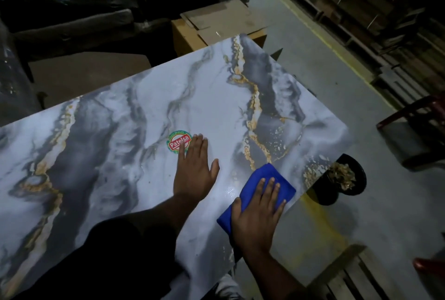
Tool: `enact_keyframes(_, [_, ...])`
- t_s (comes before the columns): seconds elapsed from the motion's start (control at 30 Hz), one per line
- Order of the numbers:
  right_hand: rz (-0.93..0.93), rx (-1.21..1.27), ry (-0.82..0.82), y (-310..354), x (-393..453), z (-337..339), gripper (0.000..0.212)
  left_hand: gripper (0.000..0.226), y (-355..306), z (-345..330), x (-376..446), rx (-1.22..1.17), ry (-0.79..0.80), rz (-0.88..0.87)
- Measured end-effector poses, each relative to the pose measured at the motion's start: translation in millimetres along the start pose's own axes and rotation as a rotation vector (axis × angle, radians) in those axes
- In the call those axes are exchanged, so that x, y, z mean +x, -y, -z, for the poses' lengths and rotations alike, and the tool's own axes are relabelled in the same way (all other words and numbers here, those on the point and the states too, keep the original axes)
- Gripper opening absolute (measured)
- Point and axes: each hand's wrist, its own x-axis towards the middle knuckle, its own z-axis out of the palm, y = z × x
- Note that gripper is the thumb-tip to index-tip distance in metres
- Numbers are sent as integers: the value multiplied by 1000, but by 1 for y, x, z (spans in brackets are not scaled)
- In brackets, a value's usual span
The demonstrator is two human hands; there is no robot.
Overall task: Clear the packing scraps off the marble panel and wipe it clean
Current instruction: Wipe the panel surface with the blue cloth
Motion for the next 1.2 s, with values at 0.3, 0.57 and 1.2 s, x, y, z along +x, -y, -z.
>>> enact_keyframes(0.3, [72, 24, 49, 43, 106, -4, 86, 57, -3, 0, 3, -24, -55, -7])
enact_keyframes(0.57, [601, -15, 136, 104, 182, -11, 81, 64, 0, -1, 0, -170, -184, 18])
enact_keyframes(1.2, [843, 19, 176, 56, 156, -2, 79, 59, 0, -3, -2, -92, -213, 28])
